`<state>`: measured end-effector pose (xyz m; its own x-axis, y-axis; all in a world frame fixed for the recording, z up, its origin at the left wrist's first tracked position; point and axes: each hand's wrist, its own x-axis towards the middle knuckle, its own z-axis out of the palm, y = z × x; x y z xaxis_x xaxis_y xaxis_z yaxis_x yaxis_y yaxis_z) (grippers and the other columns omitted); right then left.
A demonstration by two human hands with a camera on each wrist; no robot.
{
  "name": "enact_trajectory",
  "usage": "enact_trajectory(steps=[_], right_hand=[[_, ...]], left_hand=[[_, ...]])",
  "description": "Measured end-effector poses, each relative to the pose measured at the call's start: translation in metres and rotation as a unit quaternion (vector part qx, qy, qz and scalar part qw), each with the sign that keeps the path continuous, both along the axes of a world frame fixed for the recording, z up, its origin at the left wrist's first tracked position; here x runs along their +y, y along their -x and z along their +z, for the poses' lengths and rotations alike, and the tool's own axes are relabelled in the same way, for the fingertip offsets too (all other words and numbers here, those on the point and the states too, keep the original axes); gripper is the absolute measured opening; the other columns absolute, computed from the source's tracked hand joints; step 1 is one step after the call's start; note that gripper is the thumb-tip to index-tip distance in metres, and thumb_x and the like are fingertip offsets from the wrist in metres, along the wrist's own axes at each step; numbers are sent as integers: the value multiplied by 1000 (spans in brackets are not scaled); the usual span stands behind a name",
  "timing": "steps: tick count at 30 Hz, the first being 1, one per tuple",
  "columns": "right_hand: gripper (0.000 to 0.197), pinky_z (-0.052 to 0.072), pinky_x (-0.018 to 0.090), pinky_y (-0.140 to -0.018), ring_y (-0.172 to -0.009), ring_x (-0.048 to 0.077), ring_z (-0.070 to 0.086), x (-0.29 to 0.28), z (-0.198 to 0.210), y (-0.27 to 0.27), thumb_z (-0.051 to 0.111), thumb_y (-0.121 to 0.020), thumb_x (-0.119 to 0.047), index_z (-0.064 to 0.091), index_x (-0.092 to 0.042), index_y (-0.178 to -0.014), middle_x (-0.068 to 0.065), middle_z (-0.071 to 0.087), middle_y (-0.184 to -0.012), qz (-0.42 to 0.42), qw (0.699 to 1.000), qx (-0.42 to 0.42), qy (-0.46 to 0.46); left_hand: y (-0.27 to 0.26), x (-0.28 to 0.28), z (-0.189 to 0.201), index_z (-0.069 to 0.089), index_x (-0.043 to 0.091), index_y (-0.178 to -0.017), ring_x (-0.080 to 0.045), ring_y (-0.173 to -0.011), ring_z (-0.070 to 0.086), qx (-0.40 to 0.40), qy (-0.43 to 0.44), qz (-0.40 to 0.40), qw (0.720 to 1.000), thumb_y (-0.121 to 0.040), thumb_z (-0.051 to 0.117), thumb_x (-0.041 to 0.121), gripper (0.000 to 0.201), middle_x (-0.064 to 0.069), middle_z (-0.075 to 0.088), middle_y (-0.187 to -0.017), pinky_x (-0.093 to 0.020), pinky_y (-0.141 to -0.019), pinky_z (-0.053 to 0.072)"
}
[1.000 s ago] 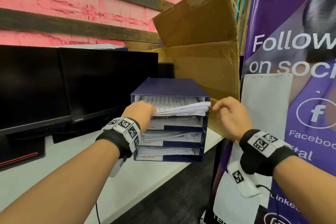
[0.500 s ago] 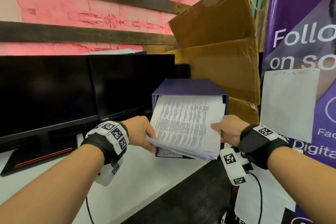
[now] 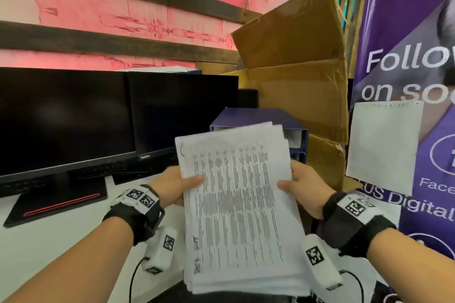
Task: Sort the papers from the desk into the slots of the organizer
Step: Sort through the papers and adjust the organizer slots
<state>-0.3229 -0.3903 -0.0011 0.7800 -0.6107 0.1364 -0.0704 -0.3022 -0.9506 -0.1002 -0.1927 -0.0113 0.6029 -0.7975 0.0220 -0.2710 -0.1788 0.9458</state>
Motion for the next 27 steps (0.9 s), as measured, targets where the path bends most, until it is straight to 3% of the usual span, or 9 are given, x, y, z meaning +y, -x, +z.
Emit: enact_trajectory(steps=[4, 7, 10, 15, 18, 20, 23, 25, 27], right_hand=[[35, 50, 37, -90, -108, 19, 61, 29, 32, -49, 50, -93, 3, 55, -19, -120, -2, 63, -119, -37, 991, -95, 83], [33, 46, 23, -83, -99, 12, 57, 59, 39, -88, 46, -95, 2, 49, -17, -122, -6, 59, -111, -27, 984, -145, 100], [41, 45, 4, -62, -84, -7, 54, 80, 22, -114, 54, -92, 1, 39, -21, -124, -19, 52, -99, 17, 985, -152, 77], [63, 49, 9, -58, -92, -2, 55, 83, 0, -138, 58, -89, 3, 32, -31, -134, -13, 52, -111, 34, 982, -184, 8], [52, 51, 21, -86, -105, 12, 53, 90, 1, -153, 52, -92, 3, 37, -27, -131, -5, 51, -116, 6, 976, -212, 43], [48, 49, 22, -92, -109, 12, 52, 99, 6, -163, 49, -93, 5, 40, -27, -127, -5, 51, -117, 0, 966, -247, 78], [57, 51, 19, -88, -106, 9, 54, 104, 17, -176, 47, -91, 7, 36, -30, -133, -11, 48, -116, 16, 952, -285, 111], [72, 56, 22, -75, -100, 9, 57, 99, 23, -182, 50, -88, 8, 29, -39, -138, -10, 45, -119, 47, 950, -288, 107], [84, 54, 20, -62, -88, 5, 57, 92, 28, -188, 52, -86, 8, 21, -42, -145, -7, 40, -124, 45, 954, -258, 147]], left_hand=[[-4, 11, 45, 63, 21, -116, -17, -96, 67, -63, 193, 166, 965, -92, 61, 21, 25, 7, 68, -100, -37, -85, 53], [-4, 22, 64, 56, 19, -121, -11, -94, 62, -137, 226, 258, 929, -92, 60, 25, 30, 7, 63, -106, -28, -79, 49], [-5, 36, 48, 39, 20, -121, -7, -85, 61, -141, 217, 286, 922, -89, 64, 25, 41, 6, 57, -105, -20, -64, 48], [-20, 63, 15, 37, 23, -120, -14, -95, 61, -150, 197, 320, 915, -86, 67, 23, 45, 2, 57, -109, -39, -85, 55], [-24, 67, 21, 51, 27, -113, -5, -98, 60, -177, 211, 322, 906, -90, 62, 20, 27, 12, 60, -105, -32, -89, 52], [-25, 64, 31, 54, 26, -111, 2, -92, 59, -187, 240, 342, 889, -93, 59, 18, 21, 16, 59, -99, -20, -80, 50], [-30, 62, 41, 48, 21, -116, -4, -92, 59, -178, 269, 378, 868, -91, 60, 19, 27, 15, 55, -97, -19, -71, 49], [-38, 66, 40, 38, 26, -122, -9, -95, 58, -172, 260, 387, 868, -88, 66, 23, 44, 15, 51, -101, -27, -77, 52], [-48, 70, 36, 31, 32, -127, -2, -98, 52, -205, 230, 386, 870, -84, 70, 25, 59, 19, 48, -105, -24, -82, 47]])
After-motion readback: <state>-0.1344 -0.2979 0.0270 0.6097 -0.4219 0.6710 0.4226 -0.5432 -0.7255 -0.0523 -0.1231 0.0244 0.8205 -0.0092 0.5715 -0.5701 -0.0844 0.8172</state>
